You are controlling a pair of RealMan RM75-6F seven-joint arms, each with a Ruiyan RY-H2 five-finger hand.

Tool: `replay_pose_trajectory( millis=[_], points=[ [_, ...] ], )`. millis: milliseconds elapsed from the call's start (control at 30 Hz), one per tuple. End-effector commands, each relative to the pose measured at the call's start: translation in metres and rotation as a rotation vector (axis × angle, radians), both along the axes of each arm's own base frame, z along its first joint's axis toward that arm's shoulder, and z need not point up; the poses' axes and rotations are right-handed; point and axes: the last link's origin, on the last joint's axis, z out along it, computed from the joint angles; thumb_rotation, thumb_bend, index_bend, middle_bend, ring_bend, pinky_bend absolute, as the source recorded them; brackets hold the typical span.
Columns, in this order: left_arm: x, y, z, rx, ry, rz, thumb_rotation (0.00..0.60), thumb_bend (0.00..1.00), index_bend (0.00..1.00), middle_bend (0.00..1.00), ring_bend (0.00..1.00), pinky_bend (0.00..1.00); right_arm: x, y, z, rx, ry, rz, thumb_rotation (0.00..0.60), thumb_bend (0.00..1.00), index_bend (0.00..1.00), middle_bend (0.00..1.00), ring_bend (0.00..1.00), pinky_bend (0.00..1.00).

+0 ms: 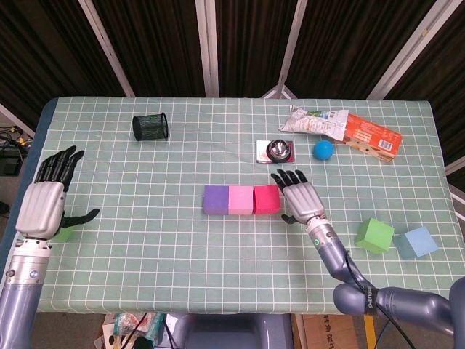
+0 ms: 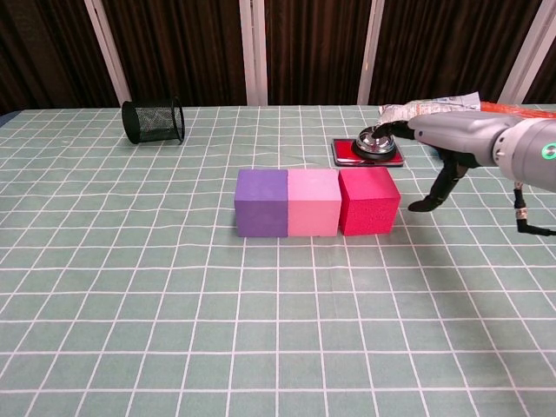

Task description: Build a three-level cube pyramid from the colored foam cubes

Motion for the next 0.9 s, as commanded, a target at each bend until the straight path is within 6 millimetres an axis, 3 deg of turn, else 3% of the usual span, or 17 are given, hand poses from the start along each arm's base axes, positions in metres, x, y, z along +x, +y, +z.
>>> replay_pose_trajectory(
  millis=[33,267,533,900],
  points=[
    [0.001,-0.001,-0.001,-0.003,0.001,-0.004,0.600,0.13,0.00,0.00,0.00,0.00,-0.008,0.005,0.010,-0.012,0.010,-0.030,0.600,0.25,0.00,0.00,0.05,0.06],
    [0.006,-0.004,-0.003,-0.010,0.000,-0.025,0.600,0.13,0.00,0.00,0.00,0.00,-0.025,0.018,0.023,-0.017,0.051,-0.089,0.600,0.25,0.01,0.01,0.05,0.06],
    [0.007,-0.006,-0.006,-0.020,0.004,-0.030,0.600,0.13,0.00,0.00,0.00,0.00,-0.042,0.030,0.022,0.025,0.111,-0.136,0.600,0.25,0.02,0.04,0.05,0.06],
    [0.009,-0.006,-0.007,-0.022,0.004,-0.032,0.600,0.13,0.00,0.00,0.00,0.00,-0.037,0.040,0.008,0.082,0.102,-0.134,0.600,0.25,0.02,0.05,0.05,0.06]
  ],
)
